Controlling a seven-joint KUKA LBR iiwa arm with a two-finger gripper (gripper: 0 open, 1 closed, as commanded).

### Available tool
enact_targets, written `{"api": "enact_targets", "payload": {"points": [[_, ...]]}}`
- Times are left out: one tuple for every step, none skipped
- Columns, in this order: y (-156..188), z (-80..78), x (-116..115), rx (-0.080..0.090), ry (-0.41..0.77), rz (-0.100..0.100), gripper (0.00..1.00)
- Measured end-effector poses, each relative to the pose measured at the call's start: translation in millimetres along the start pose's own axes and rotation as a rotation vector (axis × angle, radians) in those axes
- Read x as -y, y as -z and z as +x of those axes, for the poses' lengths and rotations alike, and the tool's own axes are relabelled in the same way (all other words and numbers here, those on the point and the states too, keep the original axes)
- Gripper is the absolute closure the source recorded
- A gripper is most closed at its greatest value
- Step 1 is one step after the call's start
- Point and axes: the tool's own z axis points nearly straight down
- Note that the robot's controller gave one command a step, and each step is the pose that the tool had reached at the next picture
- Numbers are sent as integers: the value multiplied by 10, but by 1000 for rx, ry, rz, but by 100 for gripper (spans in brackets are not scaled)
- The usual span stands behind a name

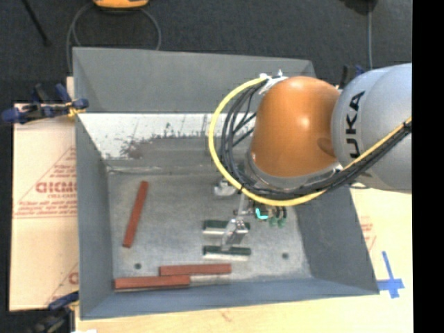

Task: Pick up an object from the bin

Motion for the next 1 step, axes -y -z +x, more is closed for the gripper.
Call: {"api": "enact_targets", "payload": {"points": [[36,-15,2,8,-2,-1,0]]}}
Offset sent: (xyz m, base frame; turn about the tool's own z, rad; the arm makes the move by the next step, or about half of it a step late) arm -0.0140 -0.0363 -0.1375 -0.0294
